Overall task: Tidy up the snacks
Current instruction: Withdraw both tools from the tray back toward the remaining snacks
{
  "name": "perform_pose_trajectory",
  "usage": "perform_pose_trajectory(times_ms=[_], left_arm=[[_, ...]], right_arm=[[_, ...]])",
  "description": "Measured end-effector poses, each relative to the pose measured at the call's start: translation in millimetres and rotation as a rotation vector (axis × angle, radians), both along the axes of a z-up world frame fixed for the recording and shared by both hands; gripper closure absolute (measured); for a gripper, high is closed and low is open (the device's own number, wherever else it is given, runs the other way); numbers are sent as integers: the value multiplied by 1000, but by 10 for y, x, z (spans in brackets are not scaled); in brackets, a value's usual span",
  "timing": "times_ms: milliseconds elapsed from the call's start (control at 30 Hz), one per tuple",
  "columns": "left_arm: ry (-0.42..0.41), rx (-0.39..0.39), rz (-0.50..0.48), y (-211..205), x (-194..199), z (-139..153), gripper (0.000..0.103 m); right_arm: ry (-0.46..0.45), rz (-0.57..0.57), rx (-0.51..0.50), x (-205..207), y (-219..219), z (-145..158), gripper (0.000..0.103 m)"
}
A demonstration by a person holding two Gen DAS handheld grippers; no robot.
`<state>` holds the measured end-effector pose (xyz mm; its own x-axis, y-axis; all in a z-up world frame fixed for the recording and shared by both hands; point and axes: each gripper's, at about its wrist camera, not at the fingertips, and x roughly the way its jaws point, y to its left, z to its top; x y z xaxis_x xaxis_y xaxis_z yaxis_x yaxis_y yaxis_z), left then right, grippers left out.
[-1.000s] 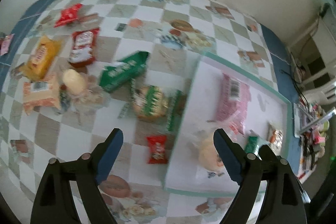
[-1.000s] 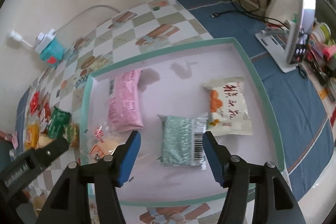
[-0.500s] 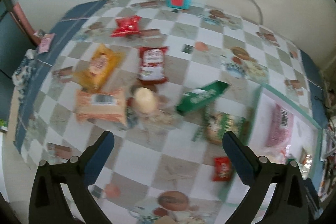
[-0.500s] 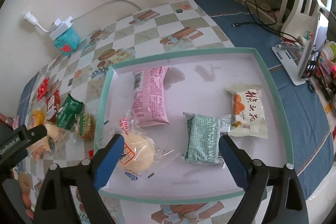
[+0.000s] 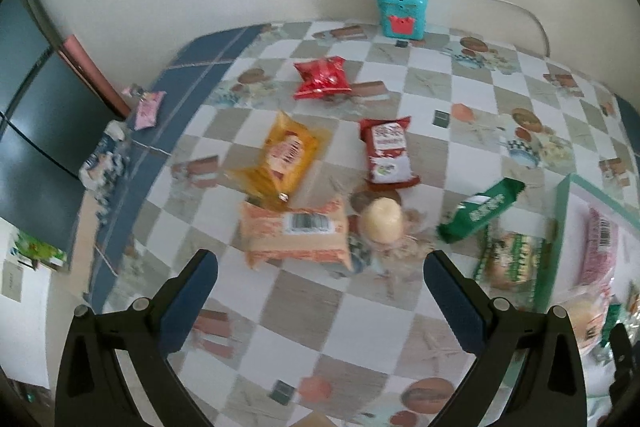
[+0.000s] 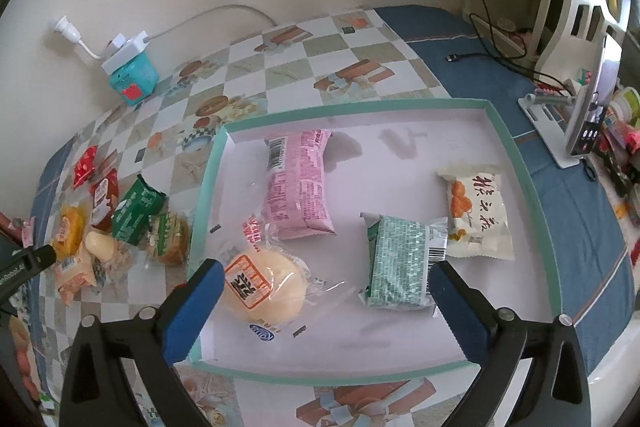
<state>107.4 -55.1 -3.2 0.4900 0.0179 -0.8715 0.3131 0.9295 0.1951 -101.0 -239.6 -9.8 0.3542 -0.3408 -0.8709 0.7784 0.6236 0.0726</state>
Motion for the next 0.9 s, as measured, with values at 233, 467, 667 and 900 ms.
perform_pose_trajectory(times_ms=[233,467,667,900], left_arm=[[-22,30,5,208,113,38,1],[-21,48,50,527,311,39,0],[22,24,119,869,503,-42,1],[72,-1,184,1197,679,-181,1]], right_arm=[[-34,-2,-16,62,111,72,0],[-51,52,-29,291,350,129,0],[-29,134,-18,558,620,72,0],[-10,207,32,820,867,-41,0]])
